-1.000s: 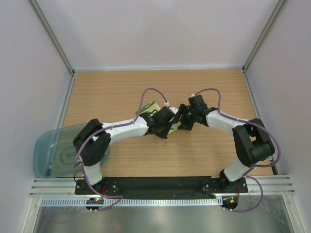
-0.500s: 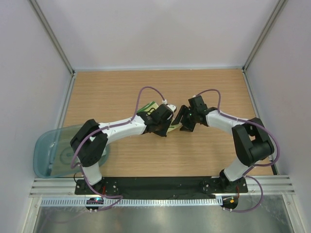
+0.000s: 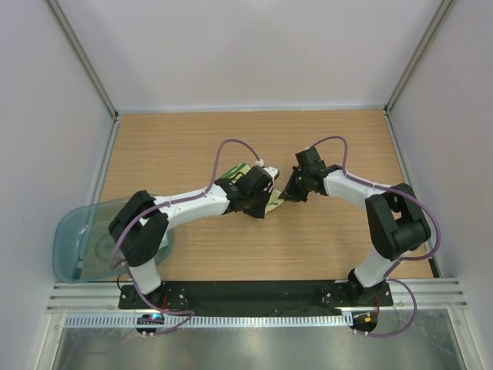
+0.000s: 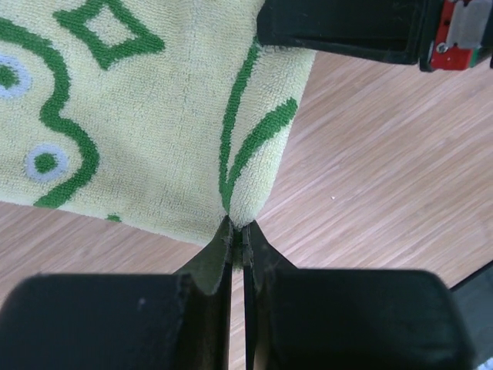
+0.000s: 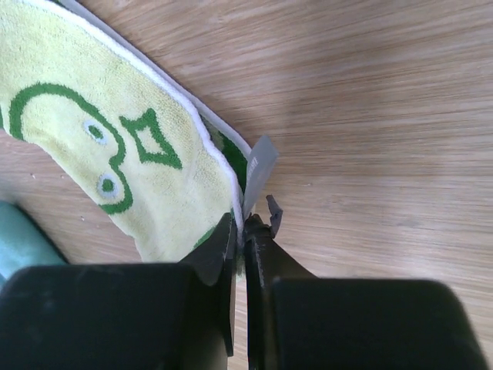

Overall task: Roll the towels
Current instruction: Roll the towel

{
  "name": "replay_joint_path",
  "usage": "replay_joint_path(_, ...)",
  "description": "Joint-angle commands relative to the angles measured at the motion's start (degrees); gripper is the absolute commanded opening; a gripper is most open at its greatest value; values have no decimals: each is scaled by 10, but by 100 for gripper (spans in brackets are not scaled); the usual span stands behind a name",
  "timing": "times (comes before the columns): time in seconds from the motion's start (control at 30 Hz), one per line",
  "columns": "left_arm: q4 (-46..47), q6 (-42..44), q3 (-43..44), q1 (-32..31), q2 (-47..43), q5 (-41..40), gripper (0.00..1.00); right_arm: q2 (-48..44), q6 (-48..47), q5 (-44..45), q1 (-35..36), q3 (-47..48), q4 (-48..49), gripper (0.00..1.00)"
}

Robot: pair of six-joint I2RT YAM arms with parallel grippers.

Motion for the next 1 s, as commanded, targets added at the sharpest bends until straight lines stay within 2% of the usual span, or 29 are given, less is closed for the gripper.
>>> replay_joint_path(0.0, 19, -6, -11, 2, -31, 60, 1, -9, -28, 59, 1, 41, -44, 1)
replay_joint_path(0.07, 20, -8, -14, 1, -30, 83, 0, -10, -41, 74, 0, 52, -76, 1)
replay_joint_path(0.13, 22, -13, -19, 1, -31, 87, 0, -5, -50, 99, 0, 76, -117, 7)
replay_joint_path(0.27, 29, -26, -29, 1, -33, 90, 0, -4, -70, 156, -1, 109, -161, 36)
replay_joint_path(0.37, 39, -40, -34, 2, -34, 99, 0, -1, -79, 183, -6, 138, -188, 47)
replay_joint_path(0.67, 56, -106, -38, 5, -31, 122, 0, -38, -100, 197, -40, 176, -231, 50)
replay_joint_path(0.97, 51, -206, -52, 43, -31, 176, 0, -84, -118, 134, -43, 146, -205, 50)
